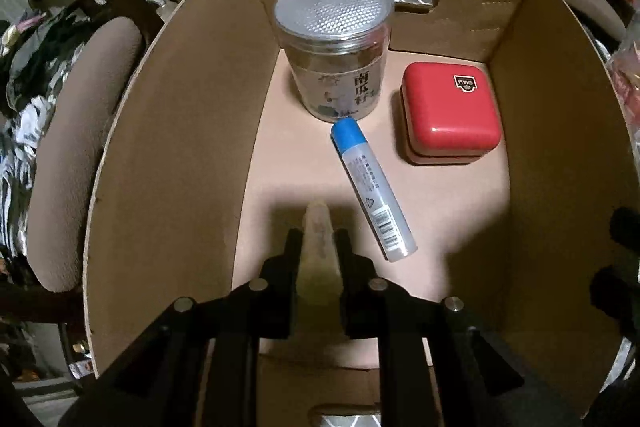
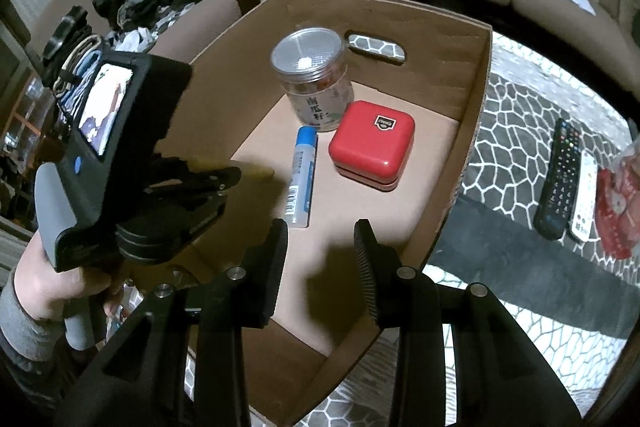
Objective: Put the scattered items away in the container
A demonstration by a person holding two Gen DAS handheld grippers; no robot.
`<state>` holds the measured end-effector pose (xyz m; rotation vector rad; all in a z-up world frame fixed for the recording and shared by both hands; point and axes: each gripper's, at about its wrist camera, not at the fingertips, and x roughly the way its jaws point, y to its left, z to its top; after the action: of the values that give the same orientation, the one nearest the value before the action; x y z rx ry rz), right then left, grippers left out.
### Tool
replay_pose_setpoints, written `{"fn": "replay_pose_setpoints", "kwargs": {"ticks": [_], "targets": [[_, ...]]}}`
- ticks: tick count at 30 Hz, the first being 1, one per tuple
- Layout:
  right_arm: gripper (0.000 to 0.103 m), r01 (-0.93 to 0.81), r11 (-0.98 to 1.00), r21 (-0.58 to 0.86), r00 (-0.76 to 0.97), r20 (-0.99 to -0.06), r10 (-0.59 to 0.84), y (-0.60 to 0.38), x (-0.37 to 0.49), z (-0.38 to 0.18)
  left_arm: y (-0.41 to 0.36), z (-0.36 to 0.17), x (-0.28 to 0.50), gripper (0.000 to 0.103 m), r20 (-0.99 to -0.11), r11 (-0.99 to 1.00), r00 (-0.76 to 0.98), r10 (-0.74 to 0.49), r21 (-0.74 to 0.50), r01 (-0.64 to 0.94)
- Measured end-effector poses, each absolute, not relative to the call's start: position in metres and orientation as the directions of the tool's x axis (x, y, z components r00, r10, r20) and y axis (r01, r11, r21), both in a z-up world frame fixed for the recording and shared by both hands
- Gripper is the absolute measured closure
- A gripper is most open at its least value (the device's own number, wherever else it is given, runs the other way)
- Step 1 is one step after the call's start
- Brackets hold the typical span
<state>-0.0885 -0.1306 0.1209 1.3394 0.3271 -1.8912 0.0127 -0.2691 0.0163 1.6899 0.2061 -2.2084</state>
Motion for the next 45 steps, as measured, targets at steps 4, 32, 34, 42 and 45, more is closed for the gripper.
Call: {"fn": "replay_pose_setpoints", "kwargs": {"ticks": [4, 32, 34, 42, 45], "targets": [[0.07, 0.717, -0.662, 0.22, -0.14, -0.885, -0.445, -0.13, -0.088, 0.121, -0.273, 0.018, 0.003, 0.087, -0.958, -0.926, -0.219, -0.184, 0.094, 0.365], [0.062, -0.179, -0.25, 0.951, 0.185, -0.217, -0.958, -0.167, -0.128, 0.016, -0.35, 0.101, 0.124, 0.087, -0.627, -0.678, -0.737, 0.254, -0.658, 0.326], [0.062, -0.208, -0.208, 0.956, 0.173, -0.174, -0.969, -0.17, -0.123, 0.014, -0.352, 0.095, 0.125, 0.087, -0.615, -0.662, -0.744, 0.261, -0.675, 0.326], [0.082, -0.164, -0.271, 0.949, 0.159, -0.245, -0.956, -0.182, -0.12, 0.009, -0.35, 0.086, 0.126, 0.087, -0.614, -0.66, -0.747, 0.255, -0.675, 0.33], [0.08, -0.183, -0.282, 0.942, 0.178, -0.25, -0.952, -0.18, -0.13, 0.01, -0.349, 0.08, 0.126, 0.087, -0.618, -0.654, -0.74, 0.265, -0.679, 0.333]]}}
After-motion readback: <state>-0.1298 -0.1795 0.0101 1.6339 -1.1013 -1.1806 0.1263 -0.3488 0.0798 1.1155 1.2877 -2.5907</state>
